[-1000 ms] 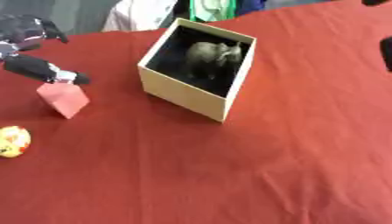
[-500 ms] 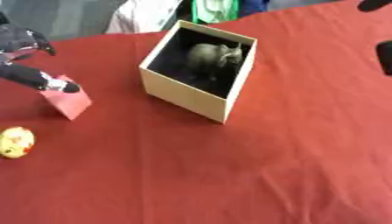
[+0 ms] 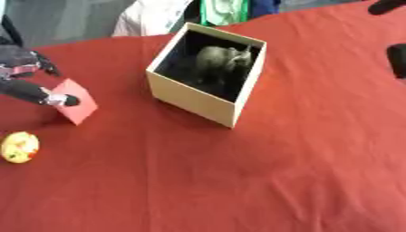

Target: Pick up objects on the table and place them in the box.

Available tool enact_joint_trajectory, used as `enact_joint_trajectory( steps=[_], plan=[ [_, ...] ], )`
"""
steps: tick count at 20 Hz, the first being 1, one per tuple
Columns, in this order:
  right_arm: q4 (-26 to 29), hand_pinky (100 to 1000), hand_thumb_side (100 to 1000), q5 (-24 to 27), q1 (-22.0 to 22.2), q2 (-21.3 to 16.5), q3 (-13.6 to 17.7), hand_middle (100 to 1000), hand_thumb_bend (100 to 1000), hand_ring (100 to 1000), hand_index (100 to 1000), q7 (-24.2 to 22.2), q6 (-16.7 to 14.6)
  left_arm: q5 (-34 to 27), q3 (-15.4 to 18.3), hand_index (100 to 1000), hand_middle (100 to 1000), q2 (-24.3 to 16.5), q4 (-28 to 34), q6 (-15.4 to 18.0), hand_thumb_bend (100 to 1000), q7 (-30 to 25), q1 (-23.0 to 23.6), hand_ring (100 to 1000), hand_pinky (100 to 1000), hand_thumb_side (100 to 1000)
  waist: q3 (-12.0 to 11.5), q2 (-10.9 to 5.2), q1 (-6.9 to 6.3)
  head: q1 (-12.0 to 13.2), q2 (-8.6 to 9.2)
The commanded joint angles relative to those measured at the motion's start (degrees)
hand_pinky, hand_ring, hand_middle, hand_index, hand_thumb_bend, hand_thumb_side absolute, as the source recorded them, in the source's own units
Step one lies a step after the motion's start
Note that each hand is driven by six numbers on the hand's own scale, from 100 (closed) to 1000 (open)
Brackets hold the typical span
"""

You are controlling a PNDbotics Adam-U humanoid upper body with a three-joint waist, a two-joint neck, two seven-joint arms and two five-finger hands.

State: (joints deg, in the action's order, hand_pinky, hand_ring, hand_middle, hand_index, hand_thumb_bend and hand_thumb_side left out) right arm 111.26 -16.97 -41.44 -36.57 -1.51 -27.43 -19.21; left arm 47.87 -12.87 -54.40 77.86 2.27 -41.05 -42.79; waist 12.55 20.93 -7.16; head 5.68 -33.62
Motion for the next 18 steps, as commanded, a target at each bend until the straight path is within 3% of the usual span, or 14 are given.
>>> enact_joint_trajectory(
  steps=[1,5,11,18],
  plan=[
    [0.8,886,518,0.5,-0.6,-1.4,0.8,798,100,907,798,0.0,0.3,-1.0,0.1,911,813,-1.3,-0.3,-0.6,625,-0.5,-0.7,936,908,1000,0.1,-1.21,0.33,0.2,0.58],
    [0.8,886,519,0.6,-0.4,-1.3,0.9,797,100,907,799,-0.2,0.4,-2.0,-0.3,909,811,-0.5,-1.1,-1.3,599,-0.7,-1.2,933,904,1000,0.2,-1.10,0.24,0.3,0.51],
    [1.0,886,520,0.9,-0.3,-1.2,1.1,796,100,906,797,-0.3,0.6,4.0,-0.9,901,810,0.3,-3.5,-2.6,705,0.6,-1.8,936,909,1000,0.5,-1.06,0.18,0.6,0.71],
    [1.0,886,515,0.9,-0.2,-1.1,1.2,796,100,906,797,-0.2,0.8,7.9,-1.4,851,645,1.4,-5.9,-2.3,686,2.4,-1.7,800,841,1000,0.5,-0.99,0.18,0.7,0.77]
  ],
)
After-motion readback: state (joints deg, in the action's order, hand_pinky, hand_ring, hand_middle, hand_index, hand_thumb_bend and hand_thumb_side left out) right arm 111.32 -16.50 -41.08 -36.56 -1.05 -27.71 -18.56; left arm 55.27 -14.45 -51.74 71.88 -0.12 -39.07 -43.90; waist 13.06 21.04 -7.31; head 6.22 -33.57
